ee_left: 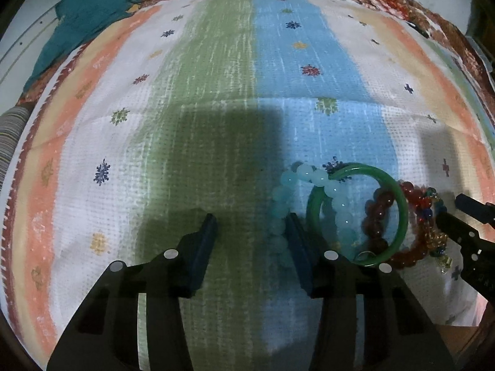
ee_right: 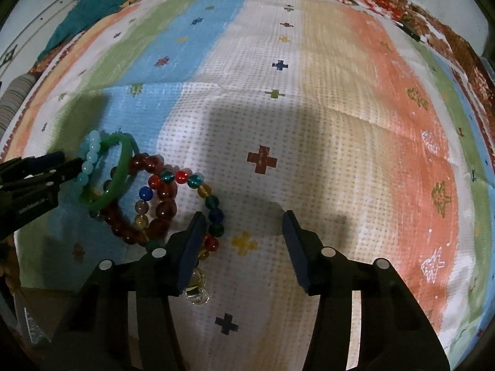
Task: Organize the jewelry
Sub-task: 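Grasp the pale aqua bead bracelet with the left tool while the right grasps the multicolour bracelet, then lift both held bracelets and carry them back over the silver tin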
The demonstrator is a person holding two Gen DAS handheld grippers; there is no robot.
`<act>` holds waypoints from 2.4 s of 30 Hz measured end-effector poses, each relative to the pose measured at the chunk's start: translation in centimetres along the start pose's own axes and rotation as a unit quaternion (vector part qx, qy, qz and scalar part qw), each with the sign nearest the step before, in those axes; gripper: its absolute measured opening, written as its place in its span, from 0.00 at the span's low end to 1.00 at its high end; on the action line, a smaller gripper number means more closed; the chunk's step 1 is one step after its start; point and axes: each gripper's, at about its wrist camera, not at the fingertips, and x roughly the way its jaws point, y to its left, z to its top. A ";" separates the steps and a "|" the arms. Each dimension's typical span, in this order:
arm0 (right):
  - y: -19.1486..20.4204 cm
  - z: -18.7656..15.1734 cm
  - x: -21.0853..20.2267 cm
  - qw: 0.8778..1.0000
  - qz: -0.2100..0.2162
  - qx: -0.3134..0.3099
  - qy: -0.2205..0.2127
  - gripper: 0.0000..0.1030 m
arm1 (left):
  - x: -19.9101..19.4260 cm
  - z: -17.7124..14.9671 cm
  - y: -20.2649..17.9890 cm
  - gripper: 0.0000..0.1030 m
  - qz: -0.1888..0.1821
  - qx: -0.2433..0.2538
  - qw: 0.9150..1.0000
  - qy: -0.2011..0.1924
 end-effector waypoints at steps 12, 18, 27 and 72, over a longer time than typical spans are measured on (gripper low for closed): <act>0.1 0.0 -0.1 1.000 0.001 -0.010 -0.008 0.10 | -0.5 0.1 0.4 0.11 -0.002 -0.003 1.000 0.000; 0.2 -0.1 -1.6 1.000 0.005 -0.010 -0.023 0.10 | -2.9 0.2 0.2 0.11 -0.009 -0.005 1.000 -0.022; 1.0 -0.9 -5.8 0.997 0.028 -0.014 -0.076 0.10 | -6.7 -0.5 -0.3 0.10 -0.038 -0.023 0.997 -0.060; 3.4 -8.5 -20.6 0.967 0.080 -0.026 -0.240 0.10 | -21.5 -7.7 -3.0 0.11 -0.131 0.016 0.974 -0.186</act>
